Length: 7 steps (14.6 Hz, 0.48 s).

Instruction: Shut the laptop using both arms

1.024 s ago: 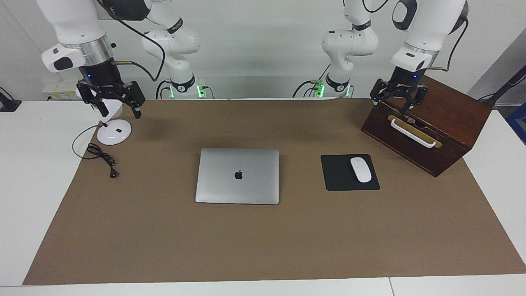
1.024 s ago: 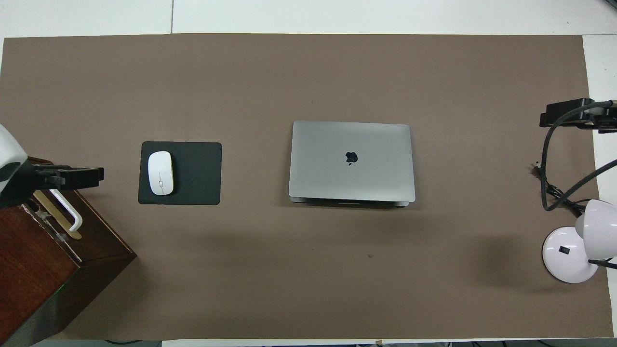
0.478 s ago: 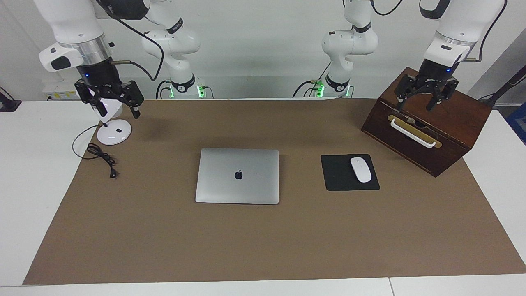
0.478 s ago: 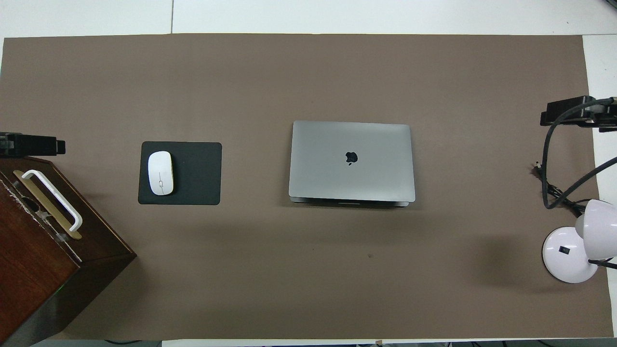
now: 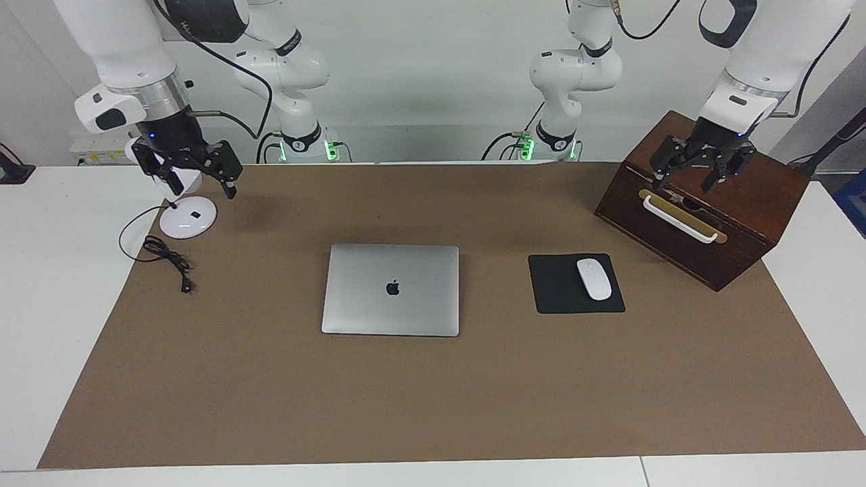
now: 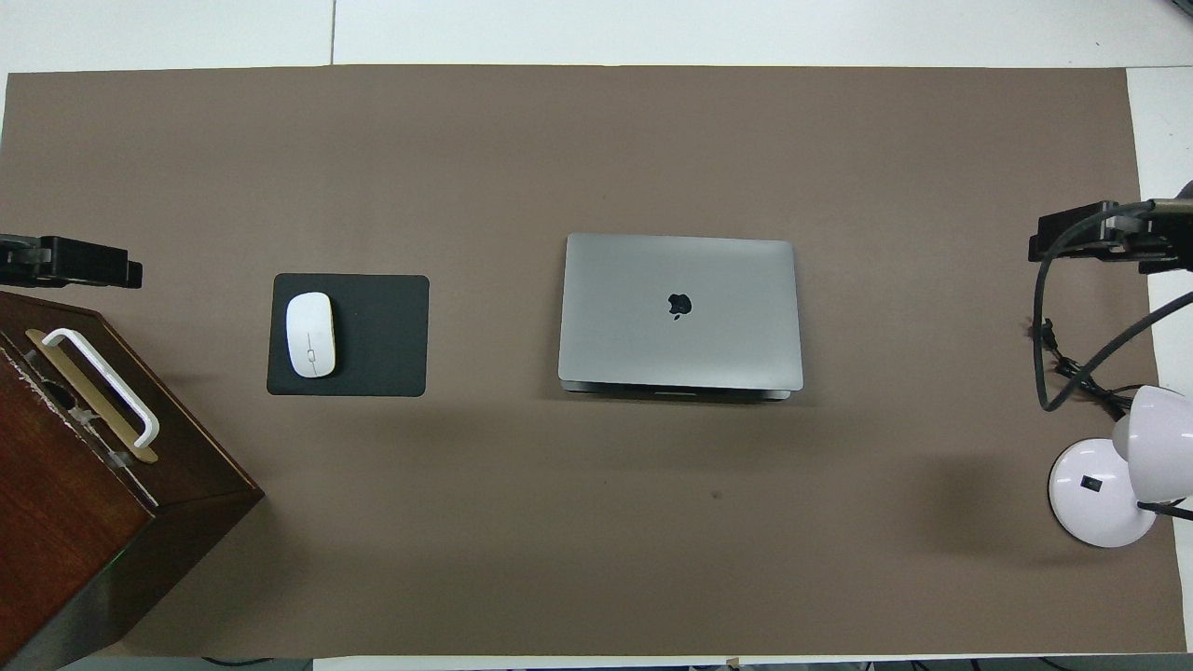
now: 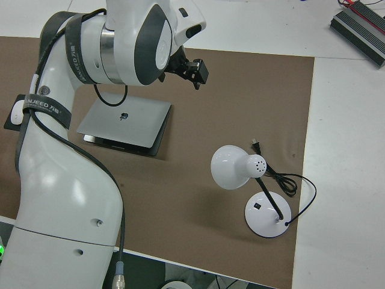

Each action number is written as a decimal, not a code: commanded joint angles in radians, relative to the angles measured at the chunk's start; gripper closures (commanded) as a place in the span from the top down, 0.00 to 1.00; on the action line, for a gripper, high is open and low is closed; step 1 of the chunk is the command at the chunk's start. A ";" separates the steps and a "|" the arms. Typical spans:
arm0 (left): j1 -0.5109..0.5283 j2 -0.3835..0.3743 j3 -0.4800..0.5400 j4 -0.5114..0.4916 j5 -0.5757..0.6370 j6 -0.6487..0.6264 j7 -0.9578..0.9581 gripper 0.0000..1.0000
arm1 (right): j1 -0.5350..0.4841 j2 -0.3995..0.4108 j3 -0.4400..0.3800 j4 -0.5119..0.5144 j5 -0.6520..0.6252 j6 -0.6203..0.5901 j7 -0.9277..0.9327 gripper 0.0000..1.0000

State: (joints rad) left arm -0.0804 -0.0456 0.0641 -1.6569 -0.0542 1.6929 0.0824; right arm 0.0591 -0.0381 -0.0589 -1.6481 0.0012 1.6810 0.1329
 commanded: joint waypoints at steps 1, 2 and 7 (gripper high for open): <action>0.036 0.024 -0.010 0.029 0.020 -0.035 0.007 1.00 | -0.007 -0.016 0.005 -0.047 -0.004 -0.015 -0.033 1.00; 0.036 0.023 -0.010 0.016 0.020 -0.035 0.007 1.00 | -0.005 -0.016 0.005 -0.047 -0.004 -0.033 -0.038 1.00; 0.036 0.023 -0.009 0.014 0.022 -0.038 0.007 1.00 | -0.002 -0.019 0.005 -0.045 -0.003 -0.081 -0.038 1.00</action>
State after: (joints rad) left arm -0.0552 -0.0272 0.0635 -1.6551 -0.0490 1.6753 0.0825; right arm 0.0603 -0.0396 -0.0541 -1.6772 0.0012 1.6104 0.1203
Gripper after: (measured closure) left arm 0.000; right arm 0.000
